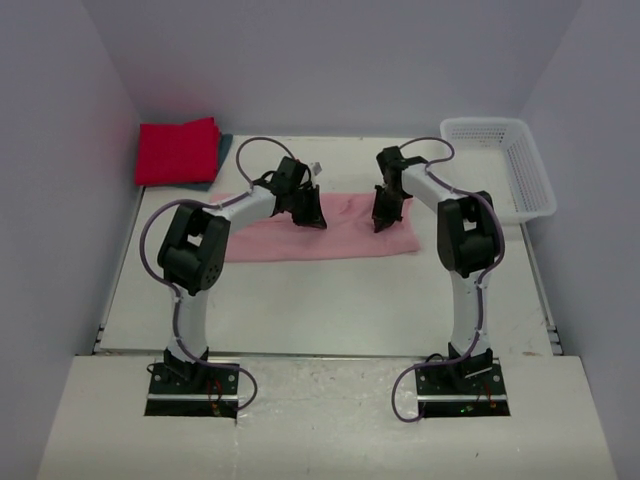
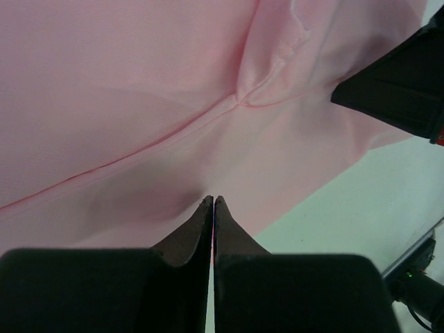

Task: Fold and stack the t-shirts
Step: Rotate the tshirt 90 degrees

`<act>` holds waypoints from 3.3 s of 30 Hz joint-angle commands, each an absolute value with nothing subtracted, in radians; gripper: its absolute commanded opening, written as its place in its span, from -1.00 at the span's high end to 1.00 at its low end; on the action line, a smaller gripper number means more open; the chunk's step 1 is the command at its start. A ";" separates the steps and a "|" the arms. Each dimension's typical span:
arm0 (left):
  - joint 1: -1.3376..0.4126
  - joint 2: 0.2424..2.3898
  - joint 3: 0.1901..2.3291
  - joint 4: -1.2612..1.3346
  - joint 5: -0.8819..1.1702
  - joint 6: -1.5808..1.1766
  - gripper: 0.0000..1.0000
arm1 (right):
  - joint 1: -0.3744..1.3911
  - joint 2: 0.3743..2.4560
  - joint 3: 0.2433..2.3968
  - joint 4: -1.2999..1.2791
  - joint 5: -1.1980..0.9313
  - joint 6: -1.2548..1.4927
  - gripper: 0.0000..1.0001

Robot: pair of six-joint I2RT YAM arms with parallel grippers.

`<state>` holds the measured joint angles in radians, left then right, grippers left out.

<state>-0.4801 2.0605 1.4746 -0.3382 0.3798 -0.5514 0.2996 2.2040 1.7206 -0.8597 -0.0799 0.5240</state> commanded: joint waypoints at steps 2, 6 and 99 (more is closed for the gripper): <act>-0.480 2.062 1.552 -0.399 0.296 -0.488 1.00 | 0.293 2.177 1.727 -0.887 -0.066 0.517 1.00; -0.471 2.080 1.624 -0.454 0.247 -0.448 1.00 | 0.293 2.074 1.732 -0.842 -0.061 0.463 1.00; -0.807 1.737 1.347 -0.469 0.066 -0.666 1.00 | 0.314 2.263 2.352 -0.884 -0.453 0.275 1.00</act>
<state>-0.8120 1.8412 1.2541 -0.4923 0.1387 -0.6872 0.3134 2.4596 2.3161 -0.9741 -0.4168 0.3126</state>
